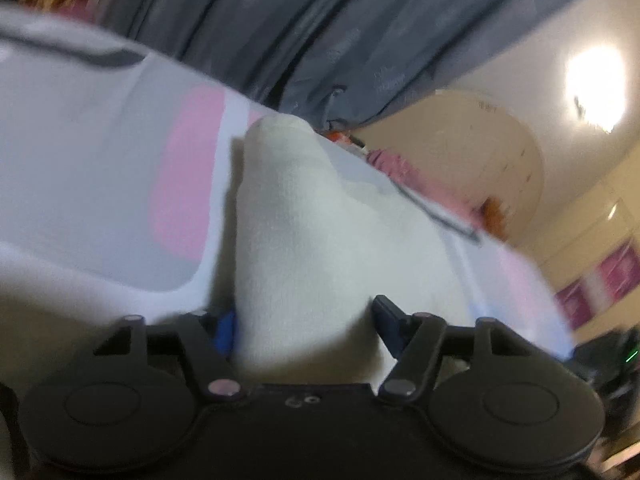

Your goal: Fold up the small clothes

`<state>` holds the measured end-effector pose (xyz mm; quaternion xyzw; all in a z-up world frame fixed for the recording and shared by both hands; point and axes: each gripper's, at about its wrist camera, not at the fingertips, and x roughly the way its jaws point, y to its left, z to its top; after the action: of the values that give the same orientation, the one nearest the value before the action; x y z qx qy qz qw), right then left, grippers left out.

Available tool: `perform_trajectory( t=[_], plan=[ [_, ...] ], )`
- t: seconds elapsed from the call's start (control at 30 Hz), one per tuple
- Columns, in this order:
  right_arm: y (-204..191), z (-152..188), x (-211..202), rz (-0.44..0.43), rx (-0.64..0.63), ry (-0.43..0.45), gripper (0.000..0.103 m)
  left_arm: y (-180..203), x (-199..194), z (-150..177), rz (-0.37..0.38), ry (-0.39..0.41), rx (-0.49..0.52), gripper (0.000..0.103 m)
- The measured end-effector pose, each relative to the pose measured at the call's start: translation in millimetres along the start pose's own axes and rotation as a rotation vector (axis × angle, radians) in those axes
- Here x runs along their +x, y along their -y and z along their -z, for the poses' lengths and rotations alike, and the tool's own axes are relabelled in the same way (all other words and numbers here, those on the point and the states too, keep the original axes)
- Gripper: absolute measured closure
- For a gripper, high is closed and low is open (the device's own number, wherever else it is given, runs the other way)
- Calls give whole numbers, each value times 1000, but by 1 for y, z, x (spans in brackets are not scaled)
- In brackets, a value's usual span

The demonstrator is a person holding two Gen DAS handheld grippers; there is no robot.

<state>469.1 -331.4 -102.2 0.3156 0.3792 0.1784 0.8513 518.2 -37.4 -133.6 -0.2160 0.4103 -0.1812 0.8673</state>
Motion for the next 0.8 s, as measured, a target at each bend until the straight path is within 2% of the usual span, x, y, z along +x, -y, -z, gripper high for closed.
perform_trajectory(
  t=[0.07,0.17,0.43,0.57,0.67,0.8],
  plan=[
    [-9,3,-1,46,-47,6,56,9,0,3,-39,8,60,49],
    [-20,10,-2,96,-101,16,60,19,-3,4,-70,12,113,58],
    [-37,23,0,164,-168,28,64,30,-10,5,-105,24,182,62],
    [-60,25,2,223,-269,40,72,39,-15,2,-115,57,220,68],
    [-84,33,-2,264,-364,69,73,42,-32,3,-119,83,242,68],
    [-114,47,-8,256,-420,103,73,35,-62,-1,-123,121,275,68]
  ],
)
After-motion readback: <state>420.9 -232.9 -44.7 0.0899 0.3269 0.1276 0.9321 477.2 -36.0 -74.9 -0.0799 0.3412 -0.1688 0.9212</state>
